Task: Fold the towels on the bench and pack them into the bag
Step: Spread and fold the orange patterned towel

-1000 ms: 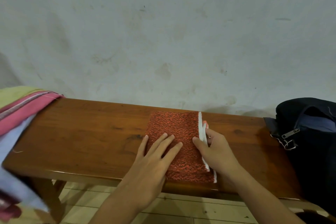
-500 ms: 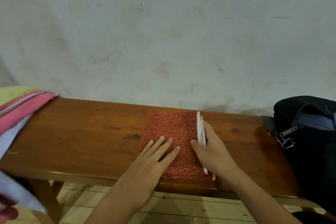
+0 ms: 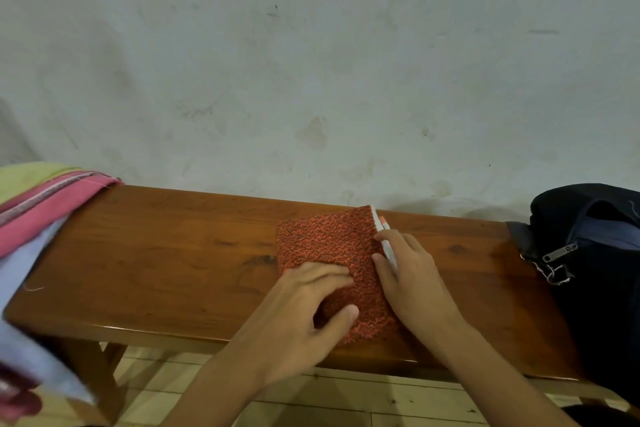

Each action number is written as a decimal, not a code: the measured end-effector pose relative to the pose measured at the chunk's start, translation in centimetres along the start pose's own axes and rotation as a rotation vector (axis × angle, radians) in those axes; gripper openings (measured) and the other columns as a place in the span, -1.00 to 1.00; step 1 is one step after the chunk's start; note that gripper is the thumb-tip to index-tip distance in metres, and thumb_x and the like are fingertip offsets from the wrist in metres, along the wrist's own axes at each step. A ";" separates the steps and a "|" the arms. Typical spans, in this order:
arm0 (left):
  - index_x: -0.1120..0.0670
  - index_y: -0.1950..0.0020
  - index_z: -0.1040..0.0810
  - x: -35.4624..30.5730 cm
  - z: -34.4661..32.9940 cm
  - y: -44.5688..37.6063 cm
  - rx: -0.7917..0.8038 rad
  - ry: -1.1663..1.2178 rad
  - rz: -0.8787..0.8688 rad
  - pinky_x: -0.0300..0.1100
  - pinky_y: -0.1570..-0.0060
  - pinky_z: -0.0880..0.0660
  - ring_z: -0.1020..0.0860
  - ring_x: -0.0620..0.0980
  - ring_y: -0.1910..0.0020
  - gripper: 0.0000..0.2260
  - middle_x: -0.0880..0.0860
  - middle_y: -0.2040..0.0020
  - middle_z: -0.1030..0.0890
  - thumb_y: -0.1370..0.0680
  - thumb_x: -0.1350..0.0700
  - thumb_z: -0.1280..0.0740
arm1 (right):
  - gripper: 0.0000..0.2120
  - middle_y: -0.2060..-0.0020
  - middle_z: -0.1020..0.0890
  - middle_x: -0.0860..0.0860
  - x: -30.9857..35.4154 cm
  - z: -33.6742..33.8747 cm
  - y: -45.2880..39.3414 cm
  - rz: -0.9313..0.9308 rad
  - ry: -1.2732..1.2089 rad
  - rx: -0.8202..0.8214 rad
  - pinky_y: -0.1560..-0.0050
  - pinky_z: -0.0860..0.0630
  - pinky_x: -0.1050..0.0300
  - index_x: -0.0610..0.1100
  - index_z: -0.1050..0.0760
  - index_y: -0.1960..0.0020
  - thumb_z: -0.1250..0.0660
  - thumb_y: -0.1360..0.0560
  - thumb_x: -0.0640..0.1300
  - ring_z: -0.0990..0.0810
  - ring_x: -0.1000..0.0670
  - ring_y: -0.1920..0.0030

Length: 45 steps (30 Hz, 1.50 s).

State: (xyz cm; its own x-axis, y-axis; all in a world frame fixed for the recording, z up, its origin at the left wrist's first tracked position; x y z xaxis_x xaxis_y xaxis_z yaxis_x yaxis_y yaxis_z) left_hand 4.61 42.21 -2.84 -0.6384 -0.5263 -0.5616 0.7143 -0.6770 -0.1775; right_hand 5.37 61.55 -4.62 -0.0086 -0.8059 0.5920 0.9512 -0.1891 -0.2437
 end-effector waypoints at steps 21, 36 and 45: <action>-0.32 -0.39 -0.21 4.7 3.1 -2.1 0.260 0.073 0.374 -0.13 0.29 -0.56 -0.60 -0.13 0.26 -0.43 -0.06 -0.08 -0.58 -0.46 -0.31 -0.35 | -0.71 0.05 -0.58 0.11 0.4 0.7 -0.4 -0.021 0.278 0.181 0.21 -0.38 0.07 0.05 -0.46 -0.02 -0.17 -0.59 0.26 -0.53 0.03 0.09; -0.14 0.15 -0.44 5.2 0.9 -3.5 0.022 0.093 0.191 -0.25 0.09 -0.34 -0.44 -0.19 0.01 -0.79 -0.16 0.02 -0.49 -0.48 0.06 -0.47 | -0.71 0.04 -0.58 0.25 -1.7 1.5 1.1 -0.039 0.052 0.304 0.06 -0.50 0.16 0.20 -0.45 -0.02 -0.37 -0.43 0.33 -0.51 0.20 0.00; -0.14 0.15 -0.35 5.6 0.6 -3.7 0.034 0.100 0.079 -0.37 -0.15 -0.30 -0.37 -0.32 -0.25 -0.78 -0.25 -0.21 -0.47 -0.57 0.09 -0.36 | -0.94 0.15 -0.60 0.26 -2.3 1.7 0.4 0.043 0.004 0.303 0.15 -0.38 0.33 0.16 -0.52 0.04 -0.29 -0.60 0.08 -0.53 0.25 0.08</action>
State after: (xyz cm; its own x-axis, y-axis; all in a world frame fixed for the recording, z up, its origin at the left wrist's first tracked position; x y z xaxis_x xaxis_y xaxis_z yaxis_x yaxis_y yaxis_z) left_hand -1.80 41.45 -4.87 -0.5479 -0.5260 -0.6505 0.7499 -0.6535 -0.1032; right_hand 6.28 64.29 -4.73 0.0327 -0.8117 0.5831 0.9994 0.0206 -0.0274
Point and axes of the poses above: each hand's wrist, its own y-axis away from the middle knuckle, its own z-axis out of the back of the hand, x = y × z, the point moved 3 cm from there along -y, towards the middle knuckle
